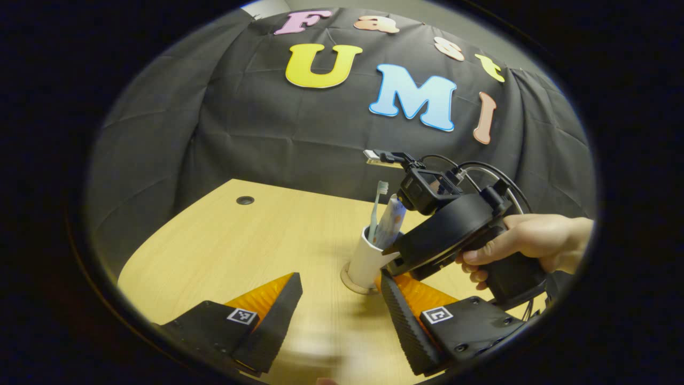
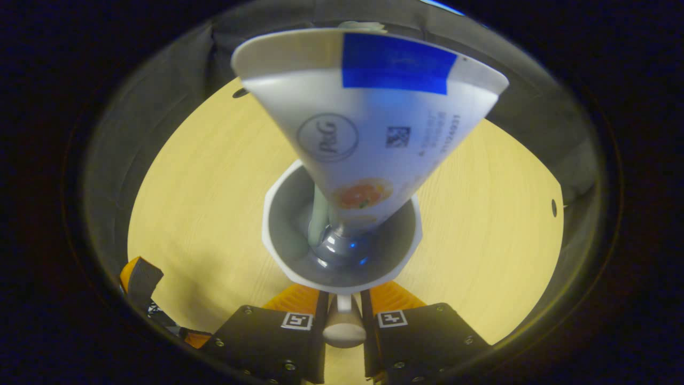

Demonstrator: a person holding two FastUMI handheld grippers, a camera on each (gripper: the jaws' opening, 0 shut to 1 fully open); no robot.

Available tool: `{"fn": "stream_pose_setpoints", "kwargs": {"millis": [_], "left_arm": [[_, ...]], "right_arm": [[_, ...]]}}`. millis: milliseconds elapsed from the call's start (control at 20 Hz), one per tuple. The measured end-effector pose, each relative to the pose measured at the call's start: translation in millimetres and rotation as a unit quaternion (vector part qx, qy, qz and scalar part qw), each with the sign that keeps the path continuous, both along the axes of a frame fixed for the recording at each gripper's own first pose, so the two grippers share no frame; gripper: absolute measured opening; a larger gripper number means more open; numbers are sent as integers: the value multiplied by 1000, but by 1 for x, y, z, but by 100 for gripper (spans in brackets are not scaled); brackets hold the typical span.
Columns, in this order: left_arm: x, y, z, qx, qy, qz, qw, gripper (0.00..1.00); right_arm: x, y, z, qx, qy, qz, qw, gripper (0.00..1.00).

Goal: Put the toothbrush and toothpaste on the desktop into the cup, then pick up the cup and place it on the coaster on the desktop.

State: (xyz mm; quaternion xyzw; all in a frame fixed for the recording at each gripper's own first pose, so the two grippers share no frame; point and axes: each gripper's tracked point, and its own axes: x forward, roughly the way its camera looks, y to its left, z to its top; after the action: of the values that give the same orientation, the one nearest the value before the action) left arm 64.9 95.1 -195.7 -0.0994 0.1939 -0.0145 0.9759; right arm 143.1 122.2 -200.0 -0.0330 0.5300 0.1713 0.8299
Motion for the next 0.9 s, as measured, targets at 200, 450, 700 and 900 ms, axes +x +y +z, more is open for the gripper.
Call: {"fn": "stream_pose_setpoints", "kwargs": {"millis": [200, 450, 700, 900], "left_arm": [[-3, 4, 1, 3, -2, 2, 1000, 96], [-2, 6, 10, 9, -11, 3, 1000, 93], [3, -8, 33, 27, -31, -9, 999, 96], [6, -28, 57, 30, -49, -19, 998, 96]], "right_arm": [[1, -1, 13, 26, -8, -7, 1000, 32], [-6, -11, 47, 54, -41, -18, 998, 50], [-22, -37, 84, 89, -81, -51, 991, 74], [-40, -81, 114, 99, -125, -95, 983, 76]]}}
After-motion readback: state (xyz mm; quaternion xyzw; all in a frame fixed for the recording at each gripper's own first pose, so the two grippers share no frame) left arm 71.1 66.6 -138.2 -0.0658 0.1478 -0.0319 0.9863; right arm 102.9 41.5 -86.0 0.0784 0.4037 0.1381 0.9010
